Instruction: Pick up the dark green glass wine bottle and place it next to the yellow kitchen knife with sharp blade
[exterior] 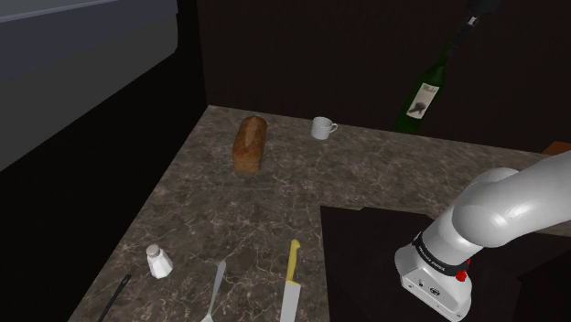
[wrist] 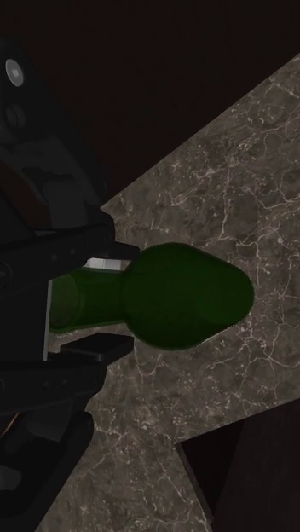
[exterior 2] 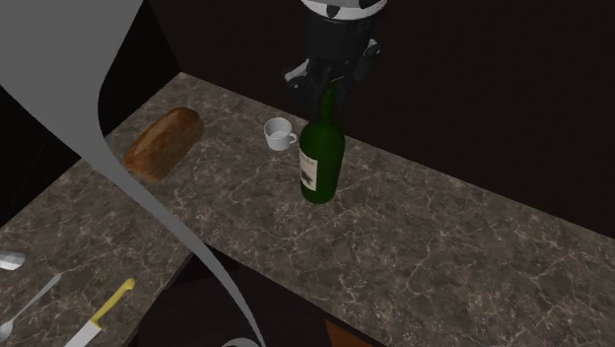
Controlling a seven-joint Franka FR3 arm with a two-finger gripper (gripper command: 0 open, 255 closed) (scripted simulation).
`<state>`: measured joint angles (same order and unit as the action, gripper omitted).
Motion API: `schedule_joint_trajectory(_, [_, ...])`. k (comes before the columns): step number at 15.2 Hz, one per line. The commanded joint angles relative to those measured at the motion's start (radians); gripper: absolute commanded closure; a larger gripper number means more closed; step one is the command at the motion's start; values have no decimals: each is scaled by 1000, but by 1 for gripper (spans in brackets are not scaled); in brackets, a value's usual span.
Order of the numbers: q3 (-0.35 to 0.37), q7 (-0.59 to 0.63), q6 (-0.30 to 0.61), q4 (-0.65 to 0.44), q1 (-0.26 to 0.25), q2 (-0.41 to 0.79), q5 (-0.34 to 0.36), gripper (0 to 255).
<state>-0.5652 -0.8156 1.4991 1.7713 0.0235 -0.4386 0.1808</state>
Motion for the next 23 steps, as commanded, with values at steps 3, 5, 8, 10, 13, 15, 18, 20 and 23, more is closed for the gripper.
schedule_joint_trajectory(3, [-5,-11,-51,-76,-6,26,-11,255])
schedule_joint_trajectory(5, [-9,-16,-79,-118,-10,42,-18,255])
schedule_joint_trajectory(8, [-16,-26,-120,-185,-16,70,-29,255])
schedule_joint_trajectory(10, [-23,-33,-149,-233,-19,90,-38,255])
schedule_joint_trajectory(13, [-36,-46,-194,-308,-25,125,-53,255])
schedule_joint_trajectory(15, [-46,-56,-224,-361,-28,150,-65,255])
schedule_joint_trajectory(18, [-67,-75,-273,-447,-31,194,-87,255])
schedule_joint_trajectory(20, [-85,-89,-308,-510,-32,228,-106,255])
schedule_joint_trajectory(23, [-120,-117,-365,-616,-29,288,-143,255])
